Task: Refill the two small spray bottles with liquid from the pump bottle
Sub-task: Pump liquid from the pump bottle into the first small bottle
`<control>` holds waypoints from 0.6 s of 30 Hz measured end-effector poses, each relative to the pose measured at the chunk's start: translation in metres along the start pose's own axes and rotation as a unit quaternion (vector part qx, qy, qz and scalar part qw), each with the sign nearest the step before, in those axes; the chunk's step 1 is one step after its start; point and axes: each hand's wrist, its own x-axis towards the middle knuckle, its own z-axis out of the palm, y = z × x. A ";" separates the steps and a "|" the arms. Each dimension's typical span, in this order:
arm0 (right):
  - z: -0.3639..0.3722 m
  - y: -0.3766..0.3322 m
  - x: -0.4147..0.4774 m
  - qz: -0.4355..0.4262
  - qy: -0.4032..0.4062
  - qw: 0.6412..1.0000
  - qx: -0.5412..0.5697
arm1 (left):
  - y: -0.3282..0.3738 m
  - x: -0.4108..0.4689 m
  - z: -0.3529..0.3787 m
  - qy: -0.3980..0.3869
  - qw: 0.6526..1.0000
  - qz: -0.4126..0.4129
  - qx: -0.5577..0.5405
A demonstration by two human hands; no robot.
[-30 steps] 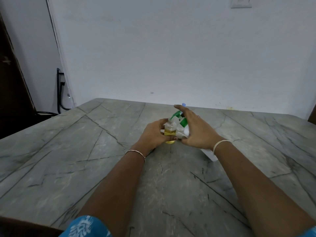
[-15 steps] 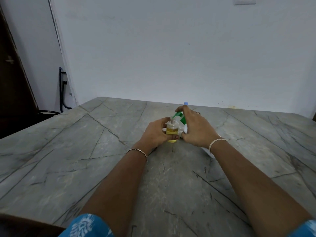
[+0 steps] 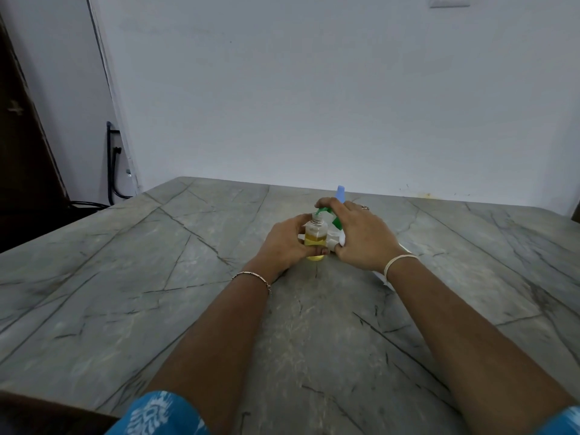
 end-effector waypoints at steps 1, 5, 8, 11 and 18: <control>0.000 0.000 0.000 0.002 -0.001 1.000 0.002 | 0.000 0.000 0.000 0.000 1.000 0.001 0.000; 0.002 -0.003 0.004 0.005 0.003 1.000 0.000 | -0.002 0.002 0.000 -0.001 1.000 -0.005 0.003; 0.002 -0.004 0.005 0.006 0.011 1.000 -0.002 | -0.001 0.002 0.000 0.002 1.000 -0.004 0.005; 0.001 -0.005 0.004 0.008 0.012 1.000 -0.011 | -0.001 0.001 0.000 0.003 1.000 -0.004 0.009; -0.002 -0.003 0.000 0.003 -0.001 0.999 -0.033 | 0.003 -0.001 -0.001 -0.002 1.000 -0.009 0.008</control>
